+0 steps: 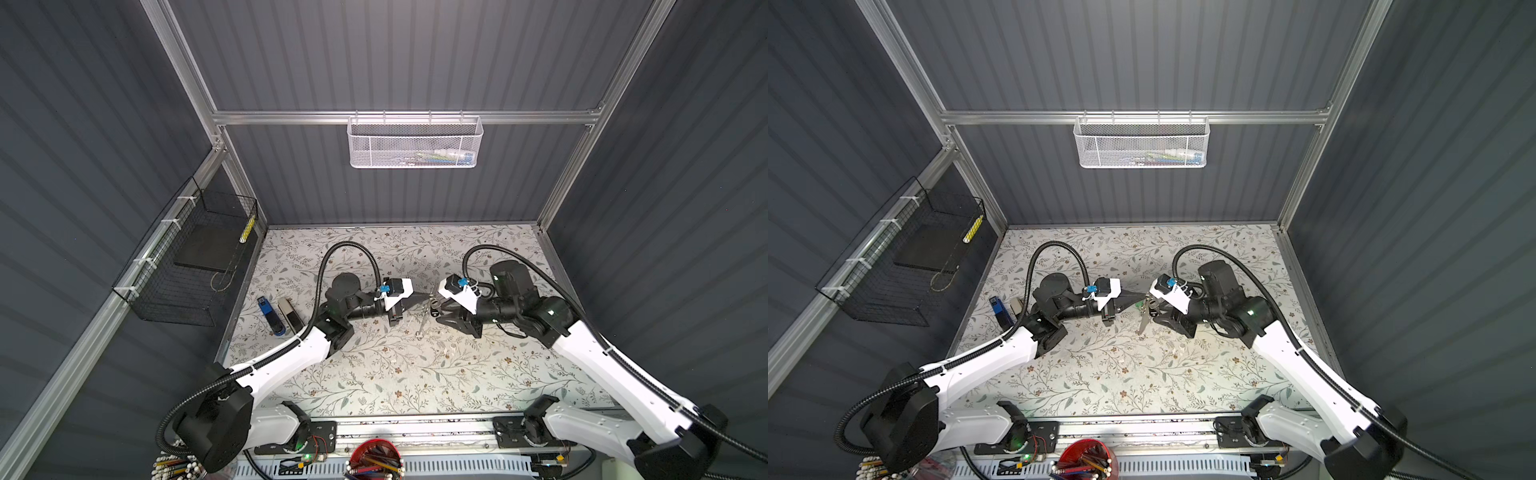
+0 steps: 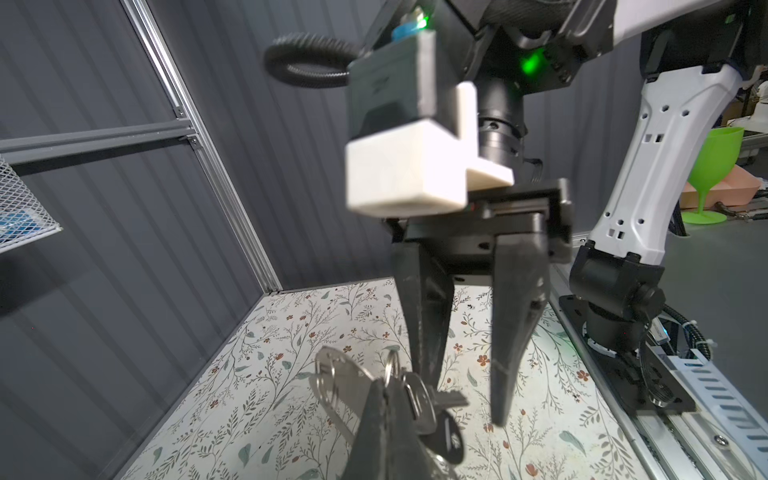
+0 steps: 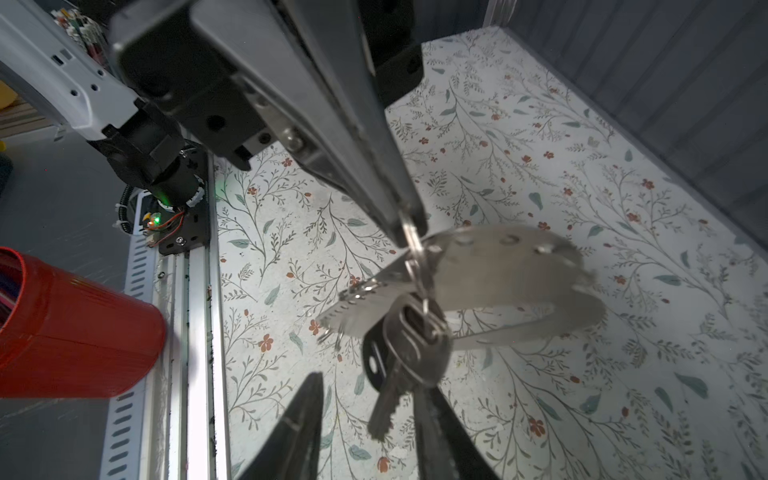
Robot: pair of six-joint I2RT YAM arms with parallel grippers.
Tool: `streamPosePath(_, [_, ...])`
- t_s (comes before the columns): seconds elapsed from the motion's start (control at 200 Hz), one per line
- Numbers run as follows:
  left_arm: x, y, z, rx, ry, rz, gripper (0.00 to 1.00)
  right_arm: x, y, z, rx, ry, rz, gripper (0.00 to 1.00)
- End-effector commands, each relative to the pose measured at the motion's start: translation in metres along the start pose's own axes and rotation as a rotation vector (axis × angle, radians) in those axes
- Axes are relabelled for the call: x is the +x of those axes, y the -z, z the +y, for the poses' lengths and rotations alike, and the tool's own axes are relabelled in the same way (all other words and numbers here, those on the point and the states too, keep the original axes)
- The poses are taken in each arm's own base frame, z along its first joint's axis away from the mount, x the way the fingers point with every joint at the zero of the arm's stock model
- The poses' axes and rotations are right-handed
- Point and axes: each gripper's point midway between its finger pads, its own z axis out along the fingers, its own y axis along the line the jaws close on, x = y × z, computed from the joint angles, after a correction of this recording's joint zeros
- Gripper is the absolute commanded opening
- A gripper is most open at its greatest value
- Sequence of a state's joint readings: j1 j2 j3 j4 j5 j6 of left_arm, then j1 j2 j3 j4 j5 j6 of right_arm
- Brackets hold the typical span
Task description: Put the keys on the keyring
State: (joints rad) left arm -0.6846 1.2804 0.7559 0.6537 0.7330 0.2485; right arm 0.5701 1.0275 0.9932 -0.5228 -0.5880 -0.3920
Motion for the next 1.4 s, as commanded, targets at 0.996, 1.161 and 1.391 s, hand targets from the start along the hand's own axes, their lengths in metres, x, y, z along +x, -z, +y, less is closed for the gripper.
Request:
streamPosePath(0.996, [-0.026, 0.003, -0.017, 0.101, -0.042, -0.087, 0.0, -0.024, -0.001, -0.014, 0.048, -0.005, -0.118, 0.5])
streamPosePath(1.161, [-0.029, 0.004, -0.019, 0.117, -0.044, -0.096, 0.0, -0.023, -0.005, -0.02, 0.058, -0.019, -0.106, 0.5])
streamPosePath(1.391, [-0.028, 0.003, -0.019, 0.12, -0.041, -0.095, 0.0, -0.035, -0.002, -0.008, -0.018, -0.004, -0.167, 0.45])
